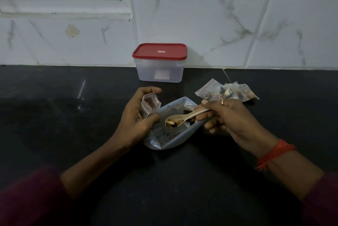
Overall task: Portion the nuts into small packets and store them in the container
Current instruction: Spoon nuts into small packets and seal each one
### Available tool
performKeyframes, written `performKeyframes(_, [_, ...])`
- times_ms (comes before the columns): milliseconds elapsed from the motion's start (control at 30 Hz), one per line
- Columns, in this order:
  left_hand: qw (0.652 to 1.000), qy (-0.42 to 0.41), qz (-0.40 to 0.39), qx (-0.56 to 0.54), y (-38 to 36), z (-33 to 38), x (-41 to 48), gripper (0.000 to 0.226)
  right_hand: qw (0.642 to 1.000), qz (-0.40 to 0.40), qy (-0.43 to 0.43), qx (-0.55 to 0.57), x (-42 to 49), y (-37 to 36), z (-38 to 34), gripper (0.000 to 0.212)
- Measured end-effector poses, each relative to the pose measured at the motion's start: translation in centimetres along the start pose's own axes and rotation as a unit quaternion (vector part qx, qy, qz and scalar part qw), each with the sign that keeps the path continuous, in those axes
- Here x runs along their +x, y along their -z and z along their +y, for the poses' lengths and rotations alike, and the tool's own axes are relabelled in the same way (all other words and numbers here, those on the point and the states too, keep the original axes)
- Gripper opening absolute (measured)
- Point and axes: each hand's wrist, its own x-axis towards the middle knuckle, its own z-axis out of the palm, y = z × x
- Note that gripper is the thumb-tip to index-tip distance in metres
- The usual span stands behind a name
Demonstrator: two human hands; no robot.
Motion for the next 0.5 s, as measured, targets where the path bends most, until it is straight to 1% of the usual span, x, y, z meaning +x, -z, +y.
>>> performKeyframes(167, [1.0,0.0,0.003,0.01,-0.1,-0.1,0.1,0.059,0.995,0.048,0.043,0.074,-0.5,0.1,-1.3,0.023])
performKeyframes(233, [1.0,0.007,-0.002,0.006,-0.1,-0.2,0.1,0.058,0.993,0.046,0.067,0.08,-0.9,-0.2,-1.6,0.023])
performKeyframes(367, [1.0,0.004,-0.007,-0.012,-0.2,-0.1,0.2,0.055,0.992,-0.016,0.116,0.042,-1.8,-1.5,-1.4,0.026])
performKeyframes(500, [1.0,0.001,0.01,-0.02,-0.2,-0.2,0.2,0.054,0.982,-0.104,0.154,-0.024,-2.0,-2.2,-0.8,0.033])
